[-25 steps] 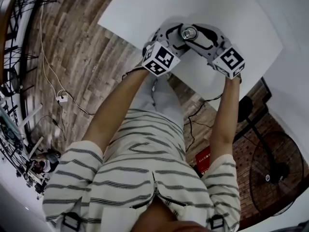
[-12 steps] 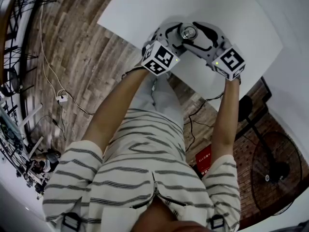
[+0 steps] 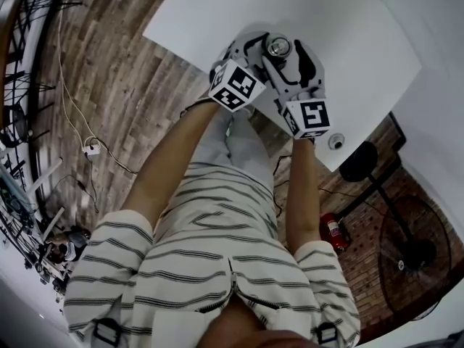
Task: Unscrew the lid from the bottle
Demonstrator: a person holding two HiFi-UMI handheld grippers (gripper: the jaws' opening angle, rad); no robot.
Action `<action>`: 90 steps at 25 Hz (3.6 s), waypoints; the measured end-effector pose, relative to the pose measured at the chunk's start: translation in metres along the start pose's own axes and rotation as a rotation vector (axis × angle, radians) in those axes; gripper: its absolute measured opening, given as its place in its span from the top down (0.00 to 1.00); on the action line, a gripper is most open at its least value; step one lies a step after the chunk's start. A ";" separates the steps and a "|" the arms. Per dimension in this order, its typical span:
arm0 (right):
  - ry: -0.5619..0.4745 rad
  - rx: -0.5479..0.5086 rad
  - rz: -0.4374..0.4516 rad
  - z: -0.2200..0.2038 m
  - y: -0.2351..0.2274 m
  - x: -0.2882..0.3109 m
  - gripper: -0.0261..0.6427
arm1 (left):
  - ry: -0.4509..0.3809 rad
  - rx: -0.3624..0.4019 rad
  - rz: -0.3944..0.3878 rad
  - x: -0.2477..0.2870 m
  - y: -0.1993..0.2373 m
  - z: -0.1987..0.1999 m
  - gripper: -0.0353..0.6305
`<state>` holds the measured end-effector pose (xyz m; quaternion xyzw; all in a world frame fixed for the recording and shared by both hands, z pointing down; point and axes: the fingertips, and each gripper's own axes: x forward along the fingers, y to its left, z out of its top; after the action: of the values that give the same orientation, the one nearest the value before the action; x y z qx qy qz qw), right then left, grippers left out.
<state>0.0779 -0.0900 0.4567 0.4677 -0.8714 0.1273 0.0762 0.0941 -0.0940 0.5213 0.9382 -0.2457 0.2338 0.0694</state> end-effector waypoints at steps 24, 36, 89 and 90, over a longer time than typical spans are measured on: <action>0.036 0.001 -0.136 -0.008 -0.004 0.010 0.55 | 0.001 -0.005 0.001 0.000 -0.001 0.000 0.46; 0.138 -0.141 0.202 -0.012 0.002 0.007 0.55 | 0.003 -0.001 -0.002 0.000 -0.001 0.001 0.46; 0.050 -0.001 -0.230 0.000 -0.004 0.008 0.61 | 0.023 -0.004 -0.009 -0.001 -0.002 0.000 0.46; 0.050 -0.005 -0.226 0.000 -0.003 0.008 0.60 | 0.023 -0.004 -0.010 -0.001 -0.002 -0.001 0.46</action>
<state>0.0766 -0.0979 0.4590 0.5594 -0.8113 0.1272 0.1129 0.0937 -0.0915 0.5212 0.9365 -0.2406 0.2438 0.0752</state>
